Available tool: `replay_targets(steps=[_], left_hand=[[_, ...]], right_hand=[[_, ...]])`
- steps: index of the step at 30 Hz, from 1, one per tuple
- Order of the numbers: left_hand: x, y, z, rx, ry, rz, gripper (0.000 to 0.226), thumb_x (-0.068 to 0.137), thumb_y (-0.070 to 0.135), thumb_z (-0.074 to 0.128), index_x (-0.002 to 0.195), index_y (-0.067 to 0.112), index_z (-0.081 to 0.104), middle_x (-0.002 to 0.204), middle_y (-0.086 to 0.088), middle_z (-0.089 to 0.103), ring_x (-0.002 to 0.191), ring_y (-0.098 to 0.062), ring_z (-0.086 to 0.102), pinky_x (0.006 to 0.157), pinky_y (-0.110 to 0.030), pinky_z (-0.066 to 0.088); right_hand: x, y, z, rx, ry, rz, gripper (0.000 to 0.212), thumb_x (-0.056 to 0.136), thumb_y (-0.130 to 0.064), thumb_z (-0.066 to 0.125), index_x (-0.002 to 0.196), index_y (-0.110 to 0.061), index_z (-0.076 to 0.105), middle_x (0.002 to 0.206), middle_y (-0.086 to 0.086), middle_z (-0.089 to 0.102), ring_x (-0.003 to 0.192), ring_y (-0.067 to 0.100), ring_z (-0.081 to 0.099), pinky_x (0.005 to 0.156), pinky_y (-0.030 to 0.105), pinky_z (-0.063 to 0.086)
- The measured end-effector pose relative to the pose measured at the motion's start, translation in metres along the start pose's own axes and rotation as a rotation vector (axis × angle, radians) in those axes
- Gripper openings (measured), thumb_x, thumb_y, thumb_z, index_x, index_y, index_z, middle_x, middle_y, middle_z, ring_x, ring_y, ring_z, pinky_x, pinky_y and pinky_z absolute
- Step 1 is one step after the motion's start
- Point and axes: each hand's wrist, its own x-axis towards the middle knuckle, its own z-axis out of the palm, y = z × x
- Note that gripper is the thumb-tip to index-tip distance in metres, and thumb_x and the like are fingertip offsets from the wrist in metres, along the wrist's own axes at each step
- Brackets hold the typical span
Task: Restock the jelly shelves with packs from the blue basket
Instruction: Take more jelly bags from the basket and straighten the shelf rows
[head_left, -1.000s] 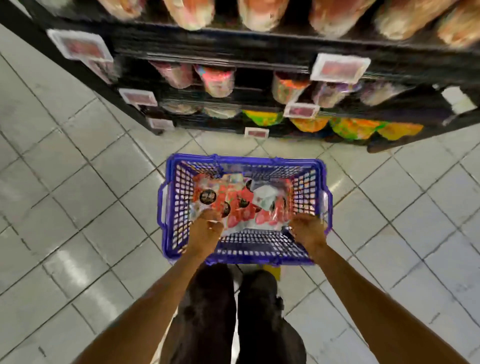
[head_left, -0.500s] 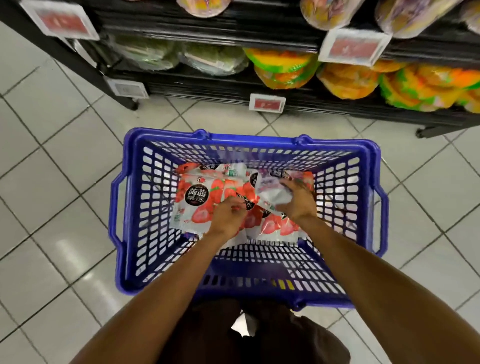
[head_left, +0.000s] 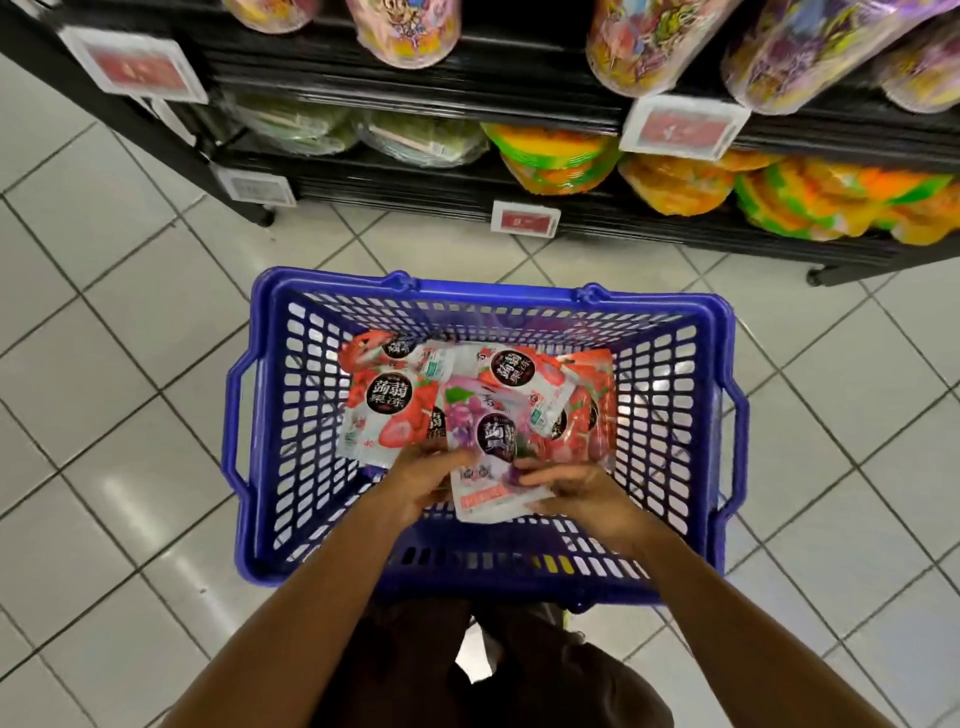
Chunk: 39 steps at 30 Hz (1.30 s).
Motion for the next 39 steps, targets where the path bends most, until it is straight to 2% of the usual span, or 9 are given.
replay_targets(steps=[5, 11, 15, 17, 25, 28, 32, 36, 39], left_hand=[[-0.001, 0.011, -0.012, 0.132, -0.042, 0.078, 0.017, 0.084, 0.011, 0.071, 0.095, 0.023, 0.065, 0.090, 0.004, 0.071, 0.074, -0.006, 0.068, 0.055, -0.020, 0.051], [0.018, 0.026, -0.021, 0.096, 0.071, 0.005, 0.015, 0.081, 0.000, 0.052, 0.073, 0.013, 0.054, 0.083, -0.010, 0.057, 0.081, -0.027, 0.054, 0.075, -0.034, 0.042], [0.023, 0.024, -0.026, 0.150, 0.090, -0.028, 0.019, 0.078, 0.006, 0.054, 0.063, 0.015, 0.045, 0.074, -0.003, 0.050, 0.072, -0.021, 0.047, 0.068, -0.029, 0.035], [0.017, 0.022, -0.028, 0.133, 0.069, -0.038, 0.018, 0.081, 0.013, 0.053, 0.066, 0.016, 0.043, 0.077, -0.004, 0.050, 0.074, -0.022, 0.047, 0.072, -0.031, 0.035], [-0.056, 0.019, -0.029, 0.211, 0.088, 0.237, 0.035, 0.073, 0.026, 0.085, 0.101, 0.024, 0.065, 0.090, 0.013, 0.074, 0.098, -0.014, 0.068, 0.065, -0.018, 0.056], [-0.068, 0.027, -0.030, 0.279, 0.173, 0.358, 0.028, 0.073, 0.013, 0.086, 0.086, 0.026, 0.066, 0.079, 0.011, 0.073, 0.082, -0.009, 0.068, 0.059, -0.009, 0.053], [-0.047, 0.027, -0.035, 0.242, 0.267, 0.378, 0.028, 0.075, 0.003, 0.082, 0.096, 0.013, 0.066, 0.106, -0.015, 0.072, 0.103, -0.026, 0.068, 0.095, -0.037, 0.054], [-0.015, 0.018, -0.041, 0.187, 0.405, 0.350, 0.019, 0.076, 0.015, 0.084, 0.085, 0.014, 0.068, 0.083, -0.007, 0.073, 0.092, -0.028, 0.071, 0.064, -0.020, 0.053], [0.002, 0.012, -0.047, 0.159, 0.485, 0.279, 0.023, 0.076, 0.019, 0.084, 0.086, 0.012, 0.065, 0.092, -0.017, 0.074, 0.093, -0.032, 0.071, 0.074, -0.036, 0.059]], right_hand=[[0.021, -0.026, -0.011, -0.081, -0.040, 0.032, 0.073, 0.068, -0.025, 0.082, 0.135, -0.033, 0.053, 0.143, -0.009, 0.053, 0.127, 0.012, 0.054, 0.096, 0.027, 0.051], [0.092, -0.052, -0.010, -0.114, 0.615, 0.013, 0.061, 0.089, -0.059, 0.052, 0.137, -0.023, 0.053, 0.132, -0.001, 0.053, 0.132, 0.026, 0.045, 0.105, 0.039, 0.036], [0.126, -0.058, -0.025, -1.074, 0.521, 0.251, 0.072, 0.092, -0.057, 0.054, 0.150, -0.018, 0.036, 0.154, 0.008, 0.038, 0.141, 0.031, 0.035, 0.116, 0.044, 0.032], [0.120, -0.056, -0.018, -1.268, 0.477, 0.381, 0.069, 0.085, -0.058, 0.063, 0.141, -0.021, 0.046, 0.138, 0.008, 0.053, 0.129, 0.030, 0.048, 0.107, 0.042, 0.041], [0.039, -0.042, 0.019, -0.931, 0.516, 0.417, 0.027, 0.100, -0.038, 0.051, 0.116, -0.024, 0.069, 0.122, 0.008, 0.067, 0.094, 0.018, 0.064, 0.078, 0.022, 0.052], [0.034, -0.053, 0.021, -0.813, 0.598, 0.393, 0.041, 0.100, -0.048, 0.045, 0.110, -0.019, 0.071, 0.113, 0.012, 0.070, 0.101, 0.025, 0.066, 0.083, 0.029, 0.048], [0.062, -0.046, 0.014, -0.630, 0.746, 0.366, 0.042, 0.098, -0.045, 0.053, 0.099, -0.007, 0.072, 0.102, 0.016, 0.072, 0.080, 0.027, 0.065, 0.076, 0.033, 0.055], [0.091, -0.019, 0.011, -0.603, 0.700, 0.390, 0.049, 0.083, -0.048, 0.073, 0.104, -0.005, 0.064, 0.098, 0.011, 0.070, 0.091, 0.027, 0.069, 0.071, 0.029, 0.052], [0.104, -0.007, 0.010, -0.596, 0.697, 0.403, 0.072, 0.067, -0.053, 0.084, 0.117, -0.007, 0.059, 0.112, 0.009, 0.070, 0.099, 0.024, 0.067, 0.073, 0.028, 0.049]])
